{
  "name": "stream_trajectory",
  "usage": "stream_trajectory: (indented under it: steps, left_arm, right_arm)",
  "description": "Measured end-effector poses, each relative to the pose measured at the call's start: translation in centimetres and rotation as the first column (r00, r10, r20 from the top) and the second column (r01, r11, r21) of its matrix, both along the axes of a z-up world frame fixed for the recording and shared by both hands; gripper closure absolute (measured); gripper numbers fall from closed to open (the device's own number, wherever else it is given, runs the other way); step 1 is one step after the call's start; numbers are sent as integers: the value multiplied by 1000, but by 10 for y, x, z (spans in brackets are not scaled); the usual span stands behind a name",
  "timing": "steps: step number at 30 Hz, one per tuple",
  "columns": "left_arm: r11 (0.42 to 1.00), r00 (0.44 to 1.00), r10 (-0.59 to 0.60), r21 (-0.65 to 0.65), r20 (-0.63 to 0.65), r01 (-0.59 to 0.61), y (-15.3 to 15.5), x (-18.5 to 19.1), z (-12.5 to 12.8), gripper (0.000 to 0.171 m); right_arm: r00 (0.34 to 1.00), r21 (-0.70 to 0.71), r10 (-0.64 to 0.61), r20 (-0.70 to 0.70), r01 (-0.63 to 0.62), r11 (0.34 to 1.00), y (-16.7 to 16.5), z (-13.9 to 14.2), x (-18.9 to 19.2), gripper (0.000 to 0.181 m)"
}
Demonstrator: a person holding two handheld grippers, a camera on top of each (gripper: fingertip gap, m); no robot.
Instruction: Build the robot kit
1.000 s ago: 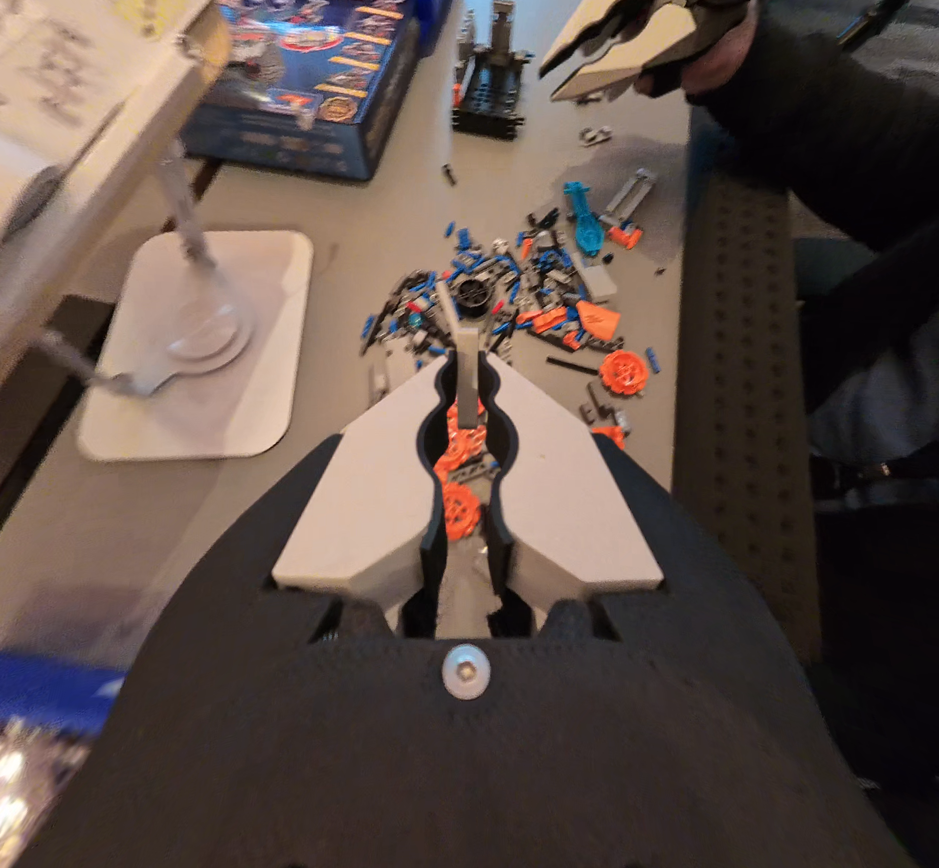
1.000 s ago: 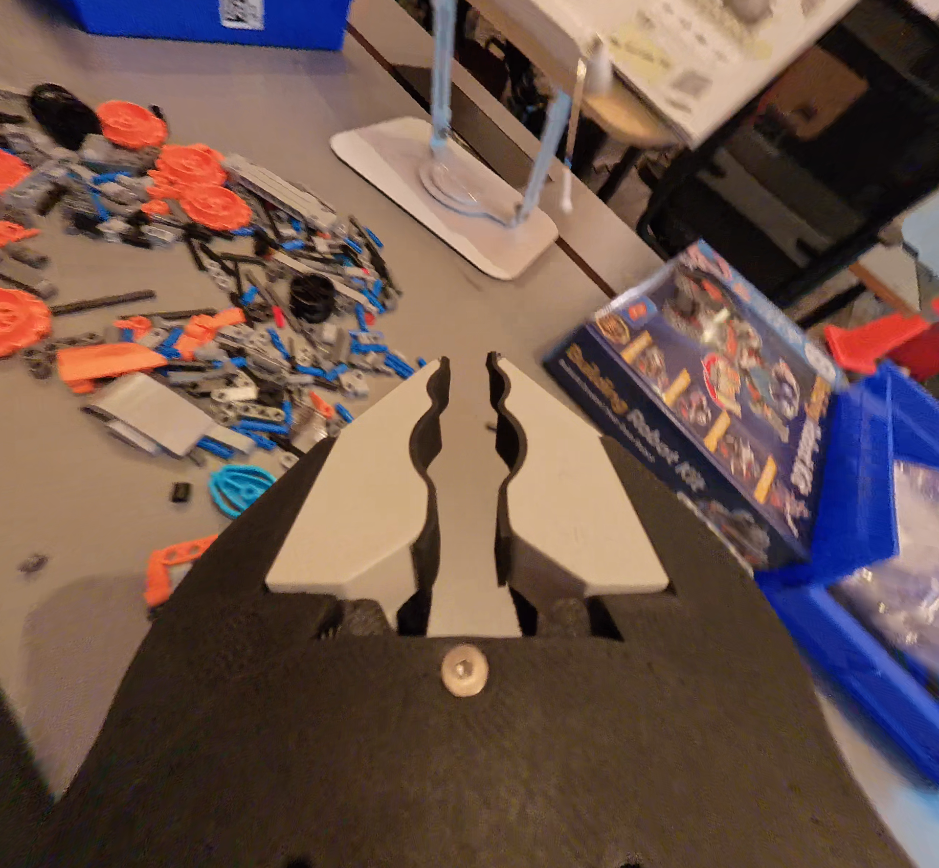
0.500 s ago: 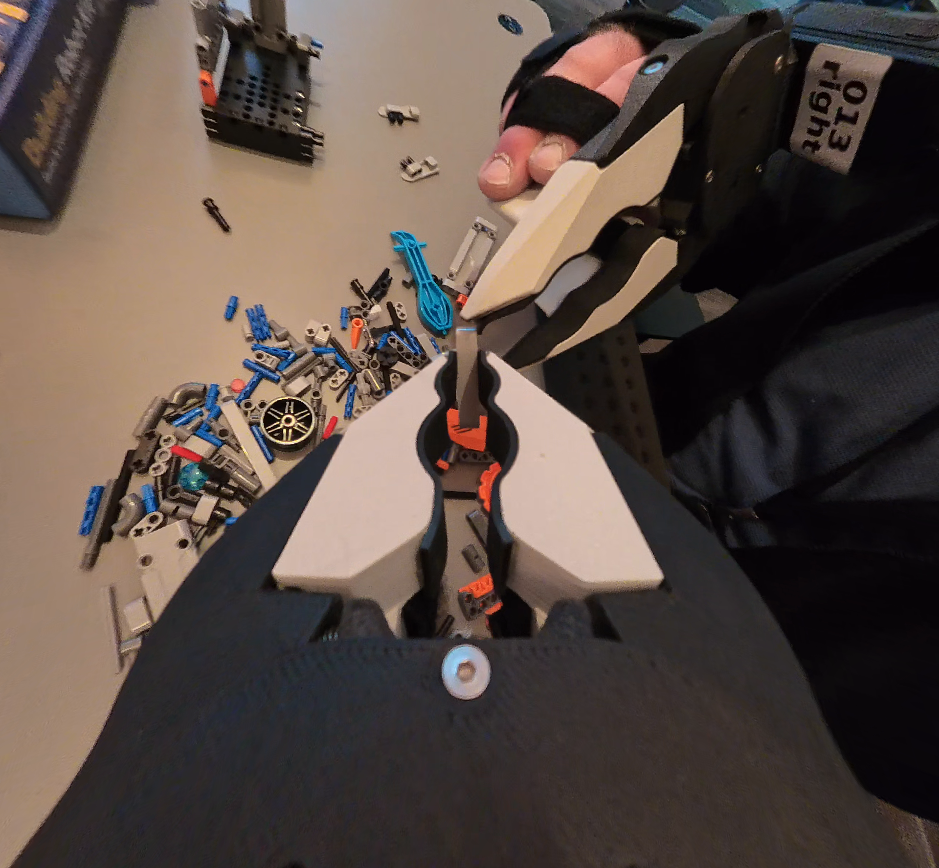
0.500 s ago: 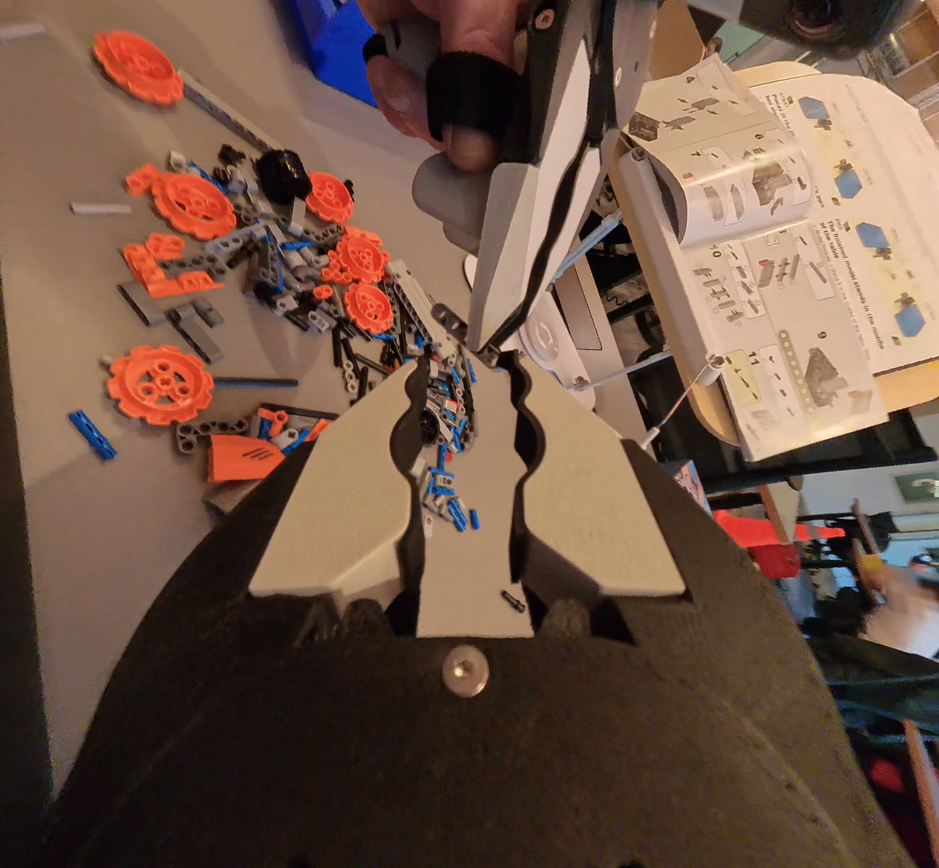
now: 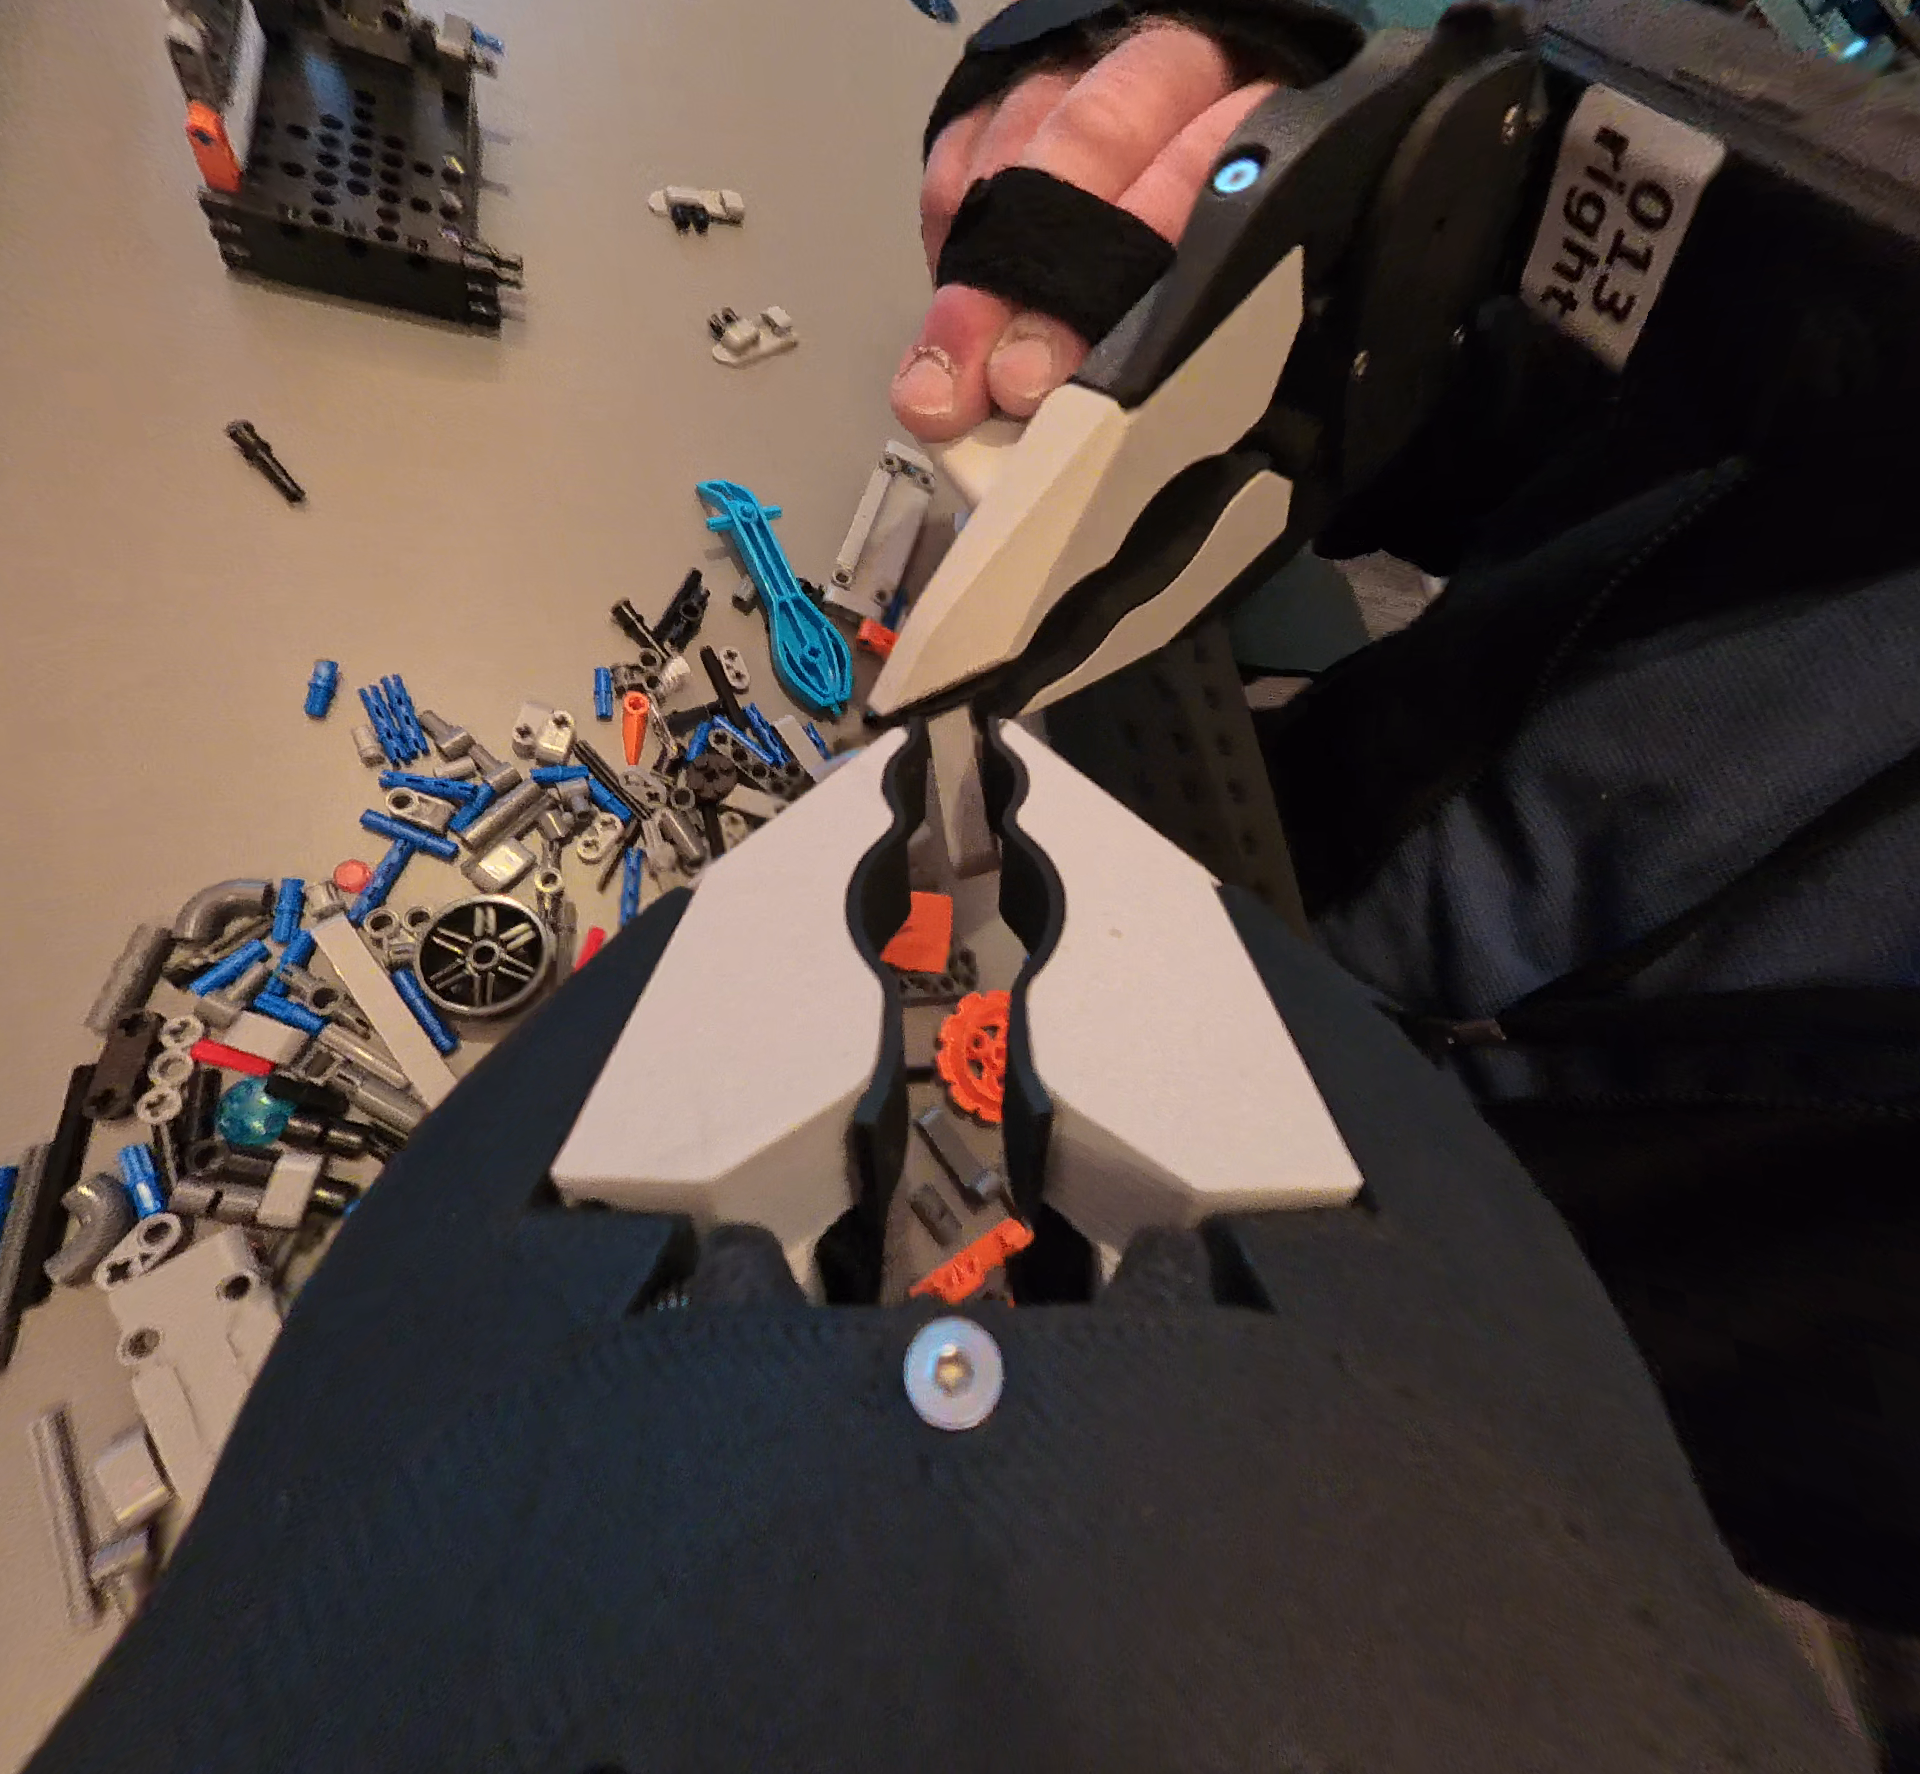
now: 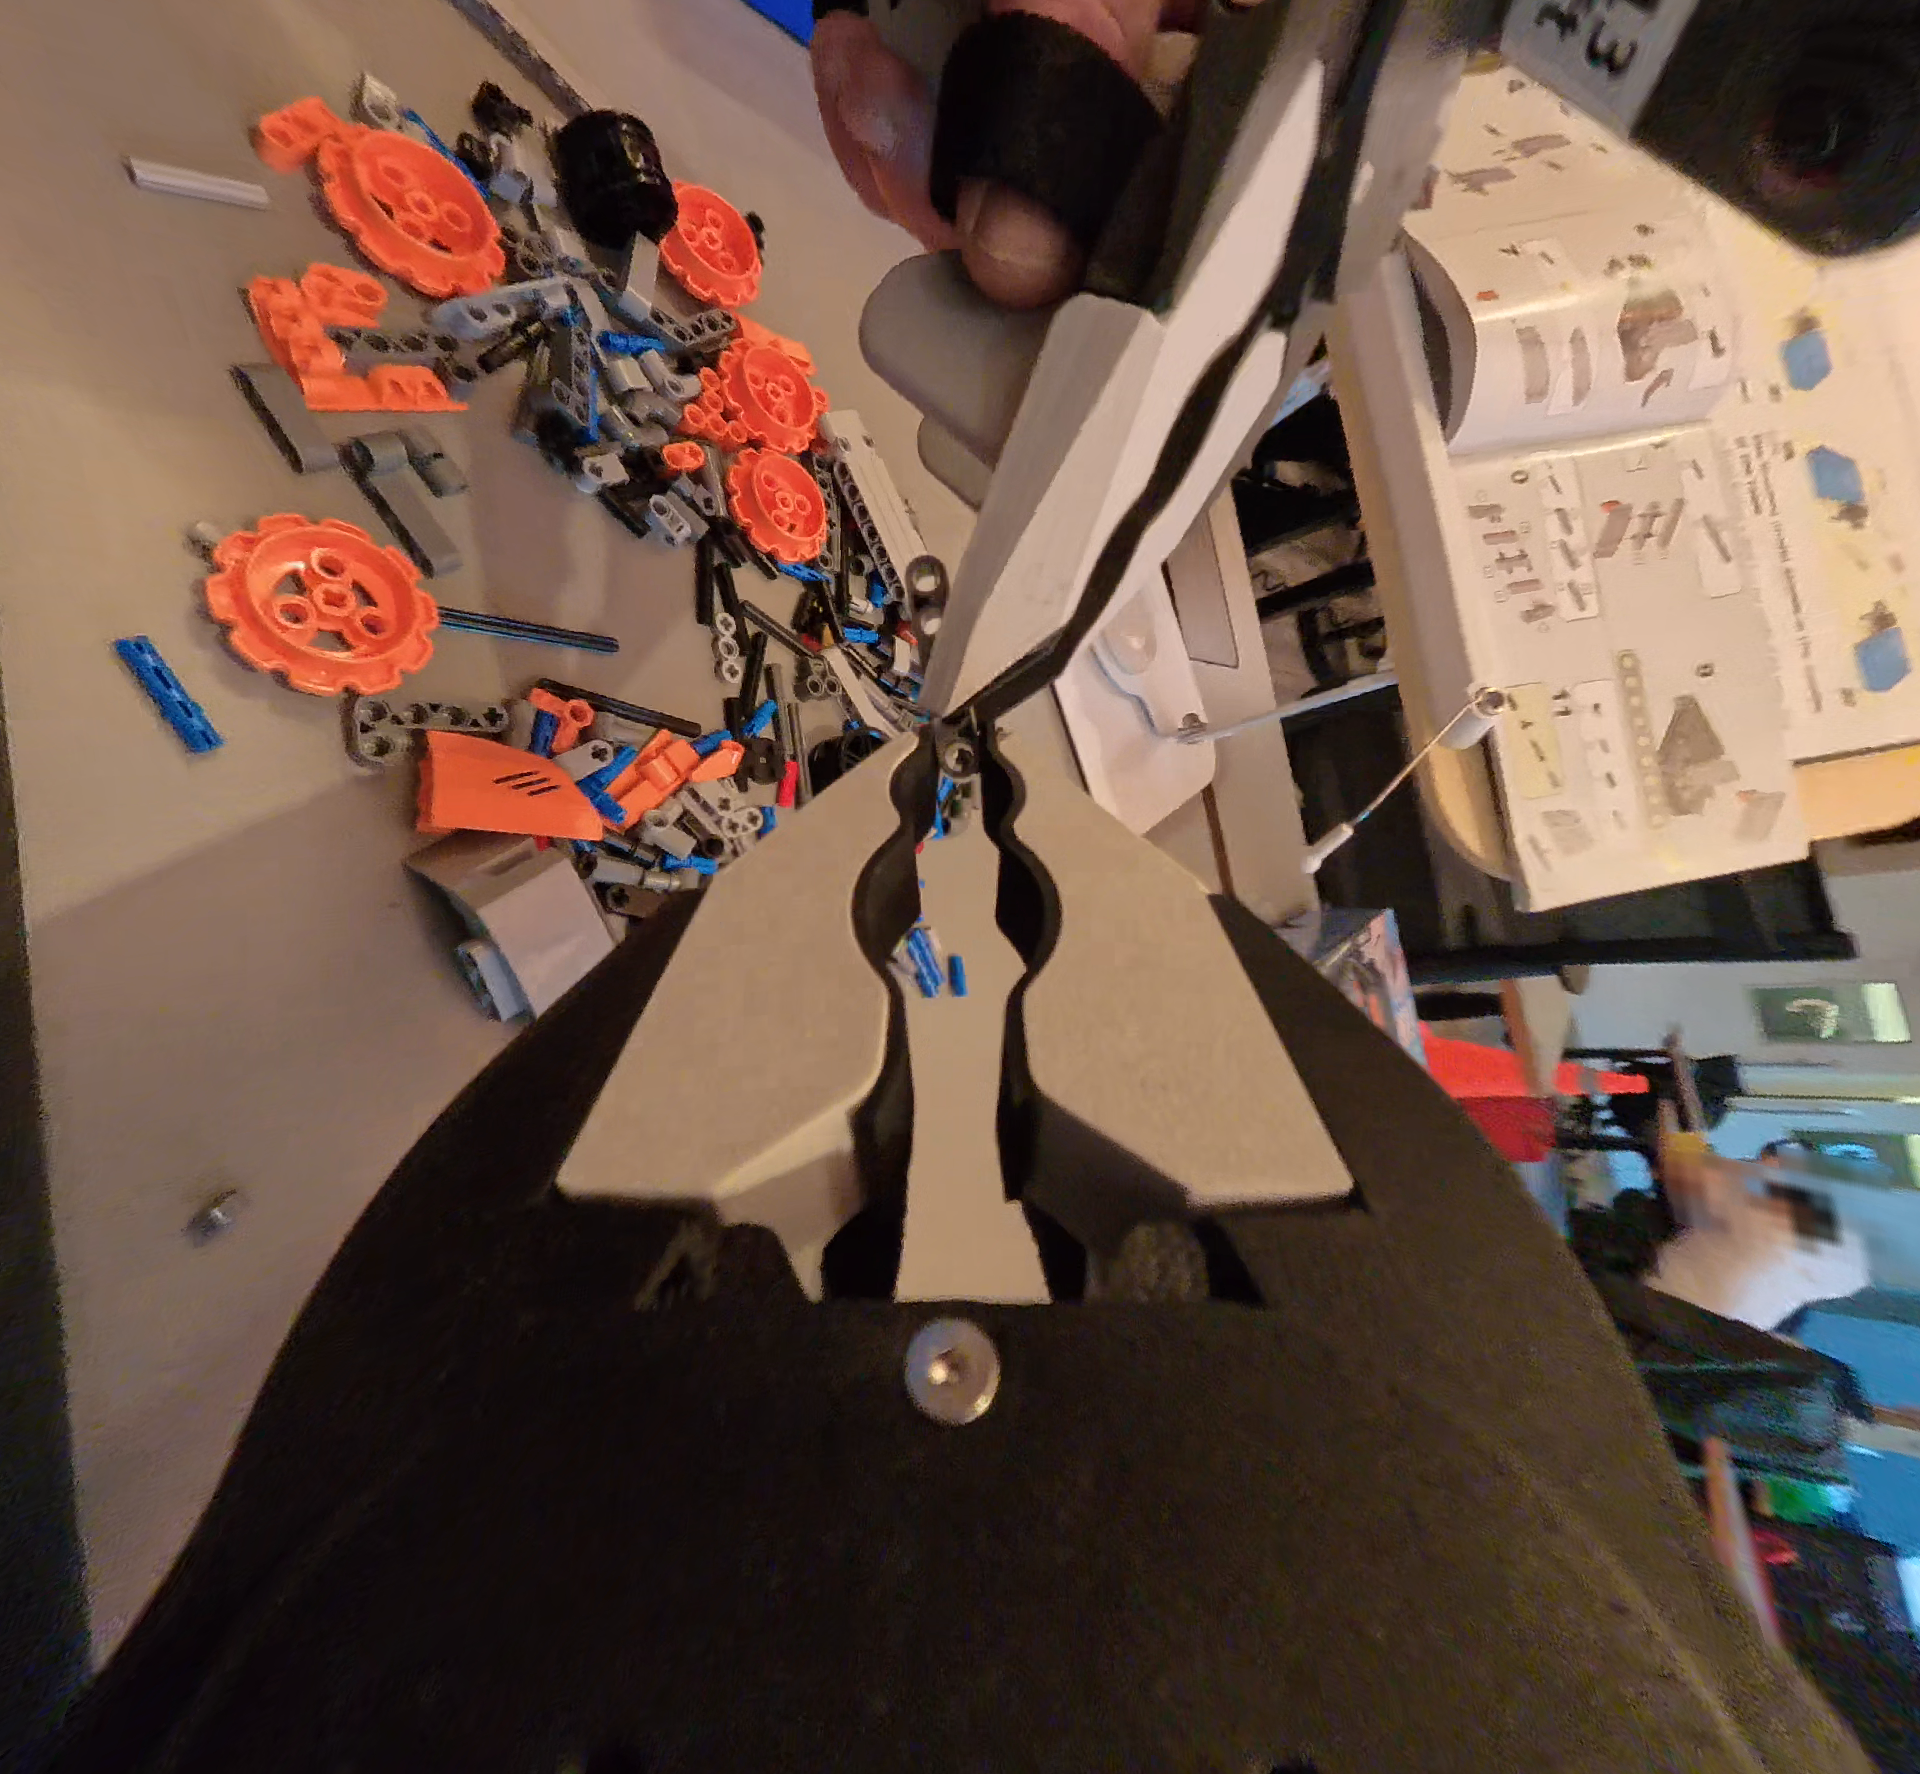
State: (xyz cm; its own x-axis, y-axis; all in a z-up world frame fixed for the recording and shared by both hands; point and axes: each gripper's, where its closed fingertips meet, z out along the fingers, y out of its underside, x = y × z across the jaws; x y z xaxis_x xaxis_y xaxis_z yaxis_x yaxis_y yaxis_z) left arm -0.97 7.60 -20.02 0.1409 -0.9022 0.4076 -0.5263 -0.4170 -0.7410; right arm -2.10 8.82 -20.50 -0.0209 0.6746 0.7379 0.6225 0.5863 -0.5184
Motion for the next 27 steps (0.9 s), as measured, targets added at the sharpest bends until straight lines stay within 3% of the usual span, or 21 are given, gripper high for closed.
stream_trajectory:
  steps: [4,11,17,20,27]
  left_arm:
    - [985,998,54,164,20,-56,9,-1,5,141]
    - [961,986,160,234,-46,-145,23,-29,-26,145]
    - [934,972,234,281,-15,-221,29,-32,-33,153]
    - [925,968,252,289,15,-246,32,-31,-36,157]
    - [928,966,258,285,-21,-241,32,-34,-48,157]
  right_arm:
    - [998,-103,-36,-54,31,994,8,4,12,176]
    - [979,-308,-202,-37,181,934,34,-10,64,176]
    - [927,-586,-374,16,312,748,53,-40,132,176]
    - [897,-640,-427,116,396,658,53,-65,158,176]
    - [853,-693,-460,244,486,533,47,-106,183,176]
